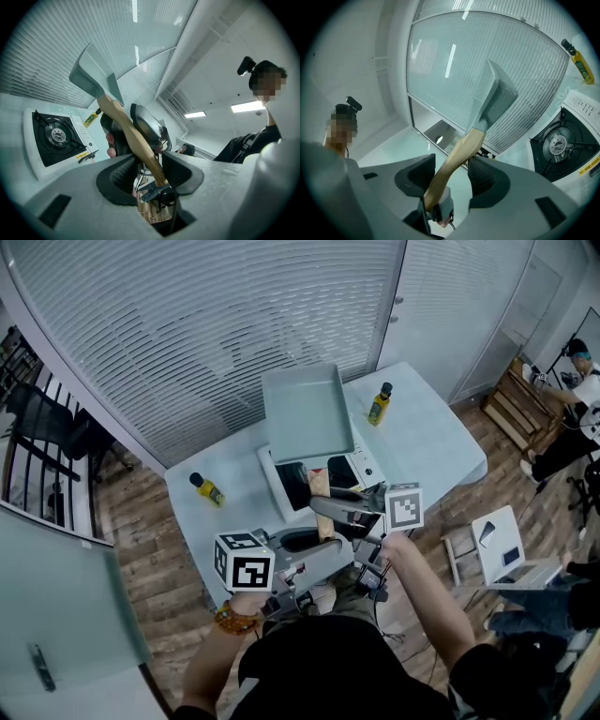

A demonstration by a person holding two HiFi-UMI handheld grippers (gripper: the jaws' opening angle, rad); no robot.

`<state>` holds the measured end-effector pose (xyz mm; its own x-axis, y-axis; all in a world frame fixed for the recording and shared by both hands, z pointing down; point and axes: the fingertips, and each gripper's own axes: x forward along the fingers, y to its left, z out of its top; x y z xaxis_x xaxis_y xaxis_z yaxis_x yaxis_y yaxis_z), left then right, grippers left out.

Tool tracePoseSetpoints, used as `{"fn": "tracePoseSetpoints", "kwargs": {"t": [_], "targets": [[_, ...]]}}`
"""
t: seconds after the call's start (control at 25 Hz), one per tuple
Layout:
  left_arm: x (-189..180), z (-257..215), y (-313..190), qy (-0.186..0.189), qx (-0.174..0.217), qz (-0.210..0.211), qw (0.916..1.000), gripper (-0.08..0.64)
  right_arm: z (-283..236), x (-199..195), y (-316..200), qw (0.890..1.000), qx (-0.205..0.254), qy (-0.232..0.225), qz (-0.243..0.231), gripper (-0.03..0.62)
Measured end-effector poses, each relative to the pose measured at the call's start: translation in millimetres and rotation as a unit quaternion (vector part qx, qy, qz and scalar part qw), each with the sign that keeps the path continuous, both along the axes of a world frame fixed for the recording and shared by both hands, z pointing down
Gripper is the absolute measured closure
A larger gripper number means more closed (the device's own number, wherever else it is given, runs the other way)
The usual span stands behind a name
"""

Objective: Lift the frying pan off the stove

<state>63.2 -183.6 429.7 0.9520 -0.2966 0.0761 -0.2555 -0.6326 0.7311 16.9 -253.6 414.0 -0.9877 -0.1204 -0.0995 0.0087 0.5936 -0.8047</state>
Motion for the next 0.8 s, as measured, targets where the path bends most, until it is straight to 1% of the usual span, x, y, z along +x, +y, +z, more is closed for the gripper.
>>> {"fn": "tracePoseSetpoints", "kwargs": {"t": [0.32, 0.44, 0.8], "targets": [[-0.6, 0.5, 0.0, -0.001, 0.001, 0.002, 1.0000, 0.390, 0.7, 0.1, -0.2, 1.000, -0.003, -0.003, 0.003, 0.382], [-0.7, 0.6, 0.1, -0.001, 0.000, 0.001, 1.0000, 0.390, -3.9, -0.9, -0.1, 1.000, -0.005, -0.016, 0.005, 0.382], [-0.4, 3.9, 0.9, -0.003, -0.003, -0.003, 1.0000, 0.390, -3.6, -1.8, 0.7, 1.000, -0.012, -0.022, 0.003, 0.385]]}}
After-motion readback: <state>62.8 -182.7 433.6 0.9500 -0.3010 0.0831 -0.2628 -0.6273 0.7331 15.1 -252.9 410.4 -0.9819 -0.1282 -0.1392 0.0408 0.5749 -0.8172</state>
